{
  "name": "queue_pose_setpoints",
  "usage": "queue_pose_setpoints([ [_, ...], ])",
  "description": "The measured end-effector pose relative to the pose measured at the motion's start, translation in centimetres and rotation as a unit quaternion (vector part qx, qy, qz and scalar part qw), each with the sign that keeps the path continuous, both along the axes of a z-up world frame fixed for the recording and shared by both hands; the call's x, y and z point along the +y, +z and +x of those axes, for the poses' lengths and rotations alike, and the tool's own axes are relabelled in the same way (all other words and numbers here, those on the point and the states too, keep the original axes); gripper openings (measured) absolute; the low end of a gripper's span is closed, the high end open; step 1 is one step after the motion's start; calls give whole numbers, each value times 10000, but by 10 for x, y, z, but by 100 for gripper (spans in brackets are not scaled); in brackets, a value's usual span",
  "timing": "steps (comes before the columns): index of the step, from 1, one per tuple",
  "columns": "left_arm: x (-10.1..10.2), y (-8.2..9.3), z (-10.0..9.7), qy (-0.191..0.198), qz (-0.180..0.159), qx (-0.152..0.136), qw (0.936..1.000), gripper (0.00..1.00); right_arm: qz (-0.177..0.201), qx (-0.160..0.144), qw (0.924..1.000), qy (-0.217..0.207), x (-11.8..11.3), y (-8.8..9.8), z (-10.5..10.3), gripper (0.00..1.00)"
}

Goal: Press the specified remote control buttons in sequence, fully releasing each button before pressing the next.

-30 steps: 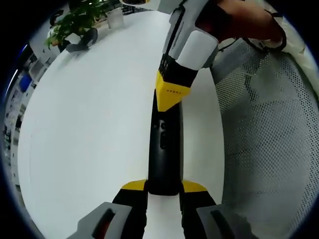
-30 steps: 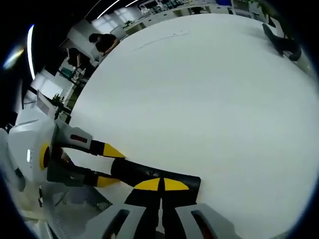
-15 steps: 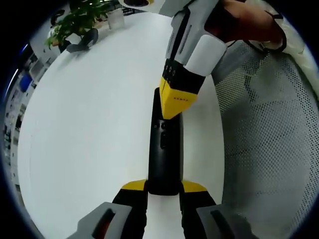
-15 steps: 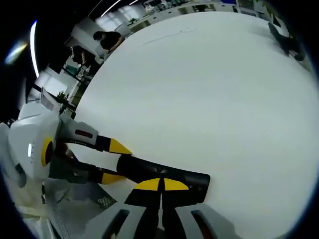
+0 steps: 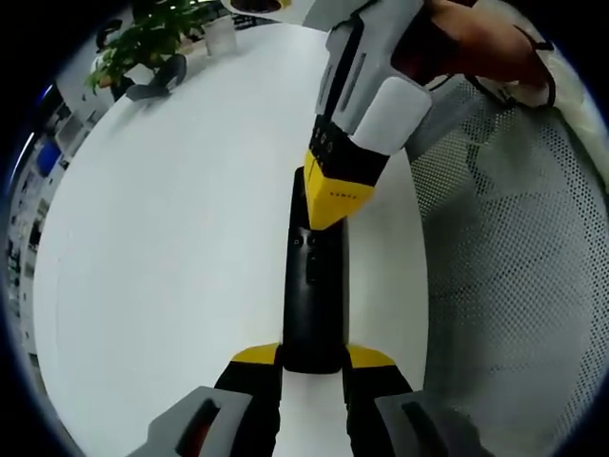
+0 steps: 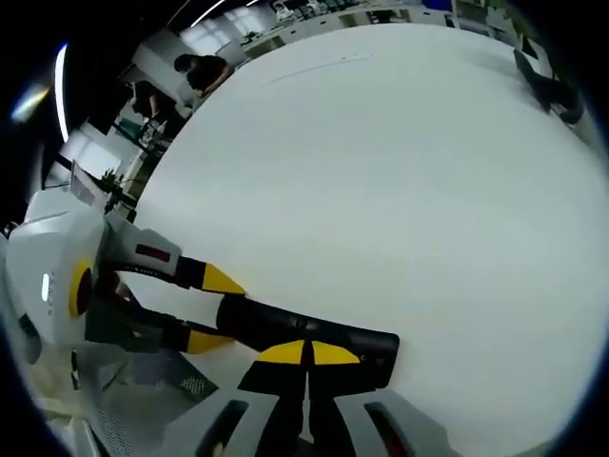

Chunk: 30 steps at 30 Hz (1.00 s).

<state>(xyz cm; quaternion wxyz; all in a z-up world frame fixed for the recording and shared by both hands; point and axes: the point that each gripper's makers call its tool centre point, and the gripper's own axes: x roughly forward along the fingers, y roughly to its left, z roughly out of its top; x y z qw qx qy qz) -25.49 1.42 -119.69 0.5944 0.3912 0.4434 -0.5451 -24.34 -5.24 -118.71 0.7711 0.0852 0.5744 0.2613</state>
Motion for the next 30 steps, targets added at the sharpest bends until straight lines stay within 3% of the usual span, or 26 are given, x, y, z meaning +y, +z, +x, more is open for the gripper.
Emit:
queue_pose_setpoints([
  [11, 0, 0, 0, 37, 66, 22, 10000, 23, 264, -15, 9996, -133, -1, 4, -2, 0],
  [30, 1, 0, 0, 29, 32, 24, 10000, 23, 228, 292, 9992, -172, -11, 3, -10, 0],
])
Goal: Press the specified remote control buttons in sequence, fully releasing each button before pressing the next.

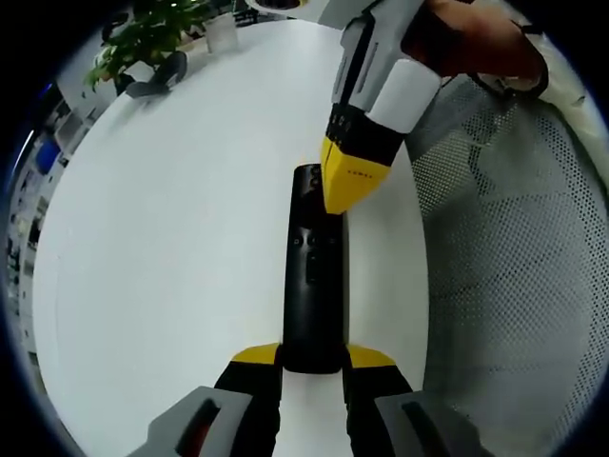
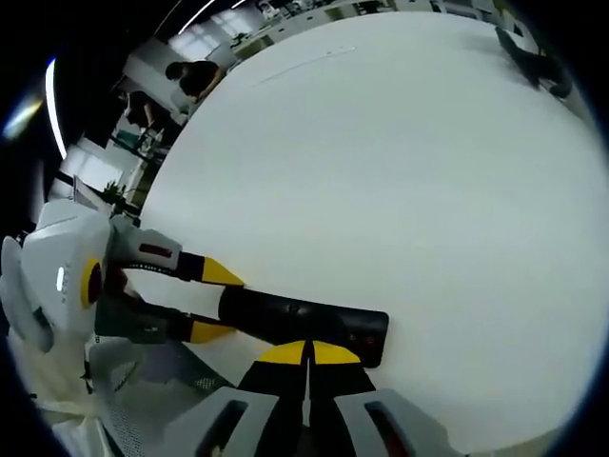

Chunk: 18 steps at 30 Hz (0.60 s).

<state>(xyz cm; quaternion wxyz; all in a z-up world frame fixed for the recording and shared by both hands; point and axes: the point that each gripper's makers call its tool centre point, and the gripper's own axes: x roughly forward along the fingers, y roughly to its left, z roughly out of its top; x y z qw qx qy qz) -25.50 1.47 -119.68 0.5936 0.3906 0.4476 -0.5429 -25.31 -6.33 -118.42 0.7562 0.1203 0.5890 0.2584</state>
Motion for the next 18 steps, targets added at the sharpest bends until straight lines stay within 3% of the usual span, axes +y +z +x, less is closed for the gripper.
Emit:
queue_pose_setpoints([
  [18, 0, 0, 0, -56, 56, 26, 10000, 23, -148, 56, 9998, 139, 0, -4, 0, 0],
])
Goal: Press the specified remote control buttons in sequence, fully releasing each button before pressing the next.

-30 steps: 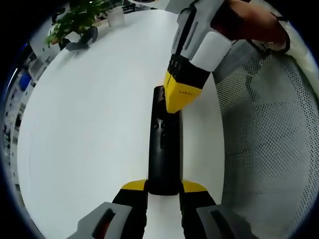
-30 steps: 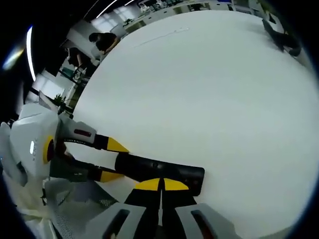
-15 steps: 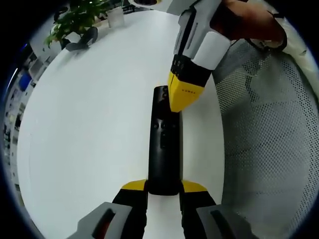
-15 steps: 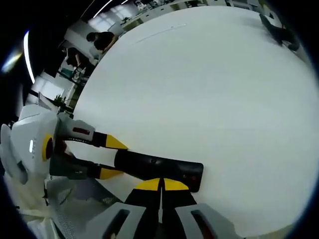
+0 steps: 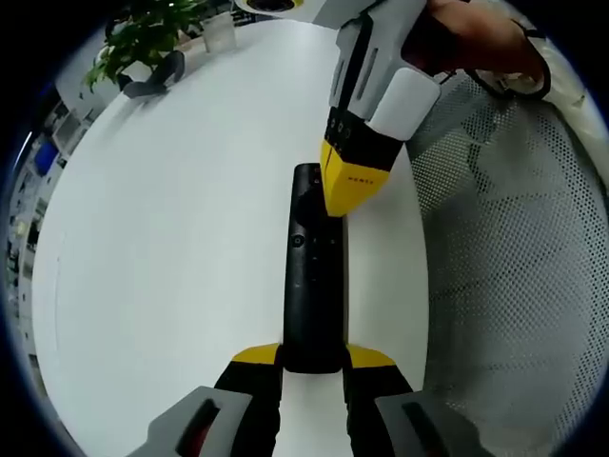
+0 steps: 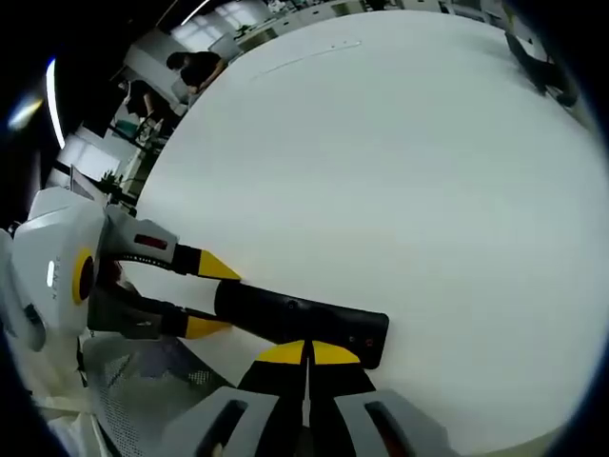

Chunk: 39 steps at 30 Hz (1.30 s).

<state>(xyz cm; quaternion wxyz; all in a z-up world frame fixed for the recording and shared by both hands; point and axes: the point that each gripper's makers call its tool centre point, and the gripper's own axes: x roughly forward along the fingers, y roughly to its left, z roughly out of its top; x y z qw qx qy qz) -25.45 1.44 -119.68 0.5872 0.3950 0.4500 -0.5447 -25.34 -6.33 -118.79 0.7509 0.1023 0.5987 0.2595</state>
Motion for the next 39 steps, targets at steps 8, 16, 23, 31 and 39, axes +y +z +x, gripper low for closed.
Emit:
queue_pose_setpoints([
  [8, 0, 0, 0, 7, -13, -6, 10000, 23, 202, 101, 9994, -263, -1, 2, 0, 0],
  [16, 0, 0, 0, -4, -10, 10, 10000, 23, 165, -193, 9992, -317, -2, 6, 13, 0],
  [23, 0, 0, 0, 4, -24, 6, 10000, 23, 120, -164, 9995, -240, 1, 3, 11, 0],
  [31, 0, 0, 0, 4, -25, 7, 10000, 23, 8, -173, 9998, -130, 1, 2, 12, 0],
  [39, 0, 0, 0, 7, -48, 6, 10000, 23, -45, -165, 9997, -149, 1, 0, 12, 0],
])
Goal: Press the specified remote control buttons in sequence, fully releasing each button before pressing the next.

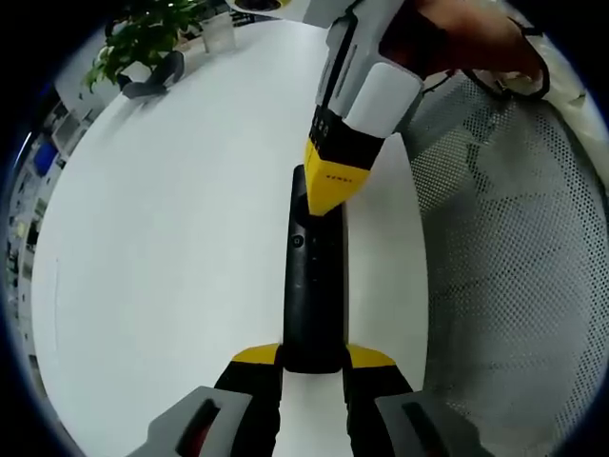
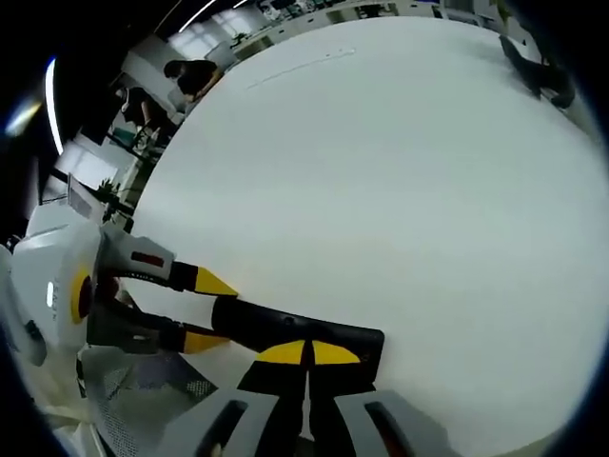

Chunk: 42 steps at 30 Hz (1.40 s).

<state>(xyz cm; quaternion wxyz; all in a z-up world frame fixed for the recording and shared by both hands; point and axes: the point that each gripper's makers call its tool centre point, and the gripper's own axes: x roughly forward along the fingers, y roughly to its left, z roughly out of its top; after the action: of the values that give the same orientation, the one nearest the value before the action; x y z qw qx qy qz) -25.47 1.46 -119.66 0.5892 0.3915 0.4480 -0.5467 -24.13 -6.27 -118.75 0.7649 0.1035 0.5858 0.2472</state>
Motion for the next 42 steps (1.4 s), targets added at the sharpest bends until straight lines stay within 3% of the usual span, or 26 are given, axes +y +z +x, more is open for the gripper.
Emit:
queue_pose_setpoints([
  [7, 0, 0, 0, 36, 5, -10, 10000, 23, 72, 176, 9998, -111, -1, -1, 1, 0],
  [23, 0, 1, 0, -27, -160, -12, 9999, 23, 30, 195, 9998, 66, 1, 1, 1, 0],
  [28, 0, 1, 0, -46, -135, -8, 9999, 23, 296, 181, 9994, -18, 9, 7, 3, 0],
  [42, 0, 0, 0, -4, -124, -10, 9999, 23, 393, 285, 9988, 107, 25, 3, 6, 0],
])
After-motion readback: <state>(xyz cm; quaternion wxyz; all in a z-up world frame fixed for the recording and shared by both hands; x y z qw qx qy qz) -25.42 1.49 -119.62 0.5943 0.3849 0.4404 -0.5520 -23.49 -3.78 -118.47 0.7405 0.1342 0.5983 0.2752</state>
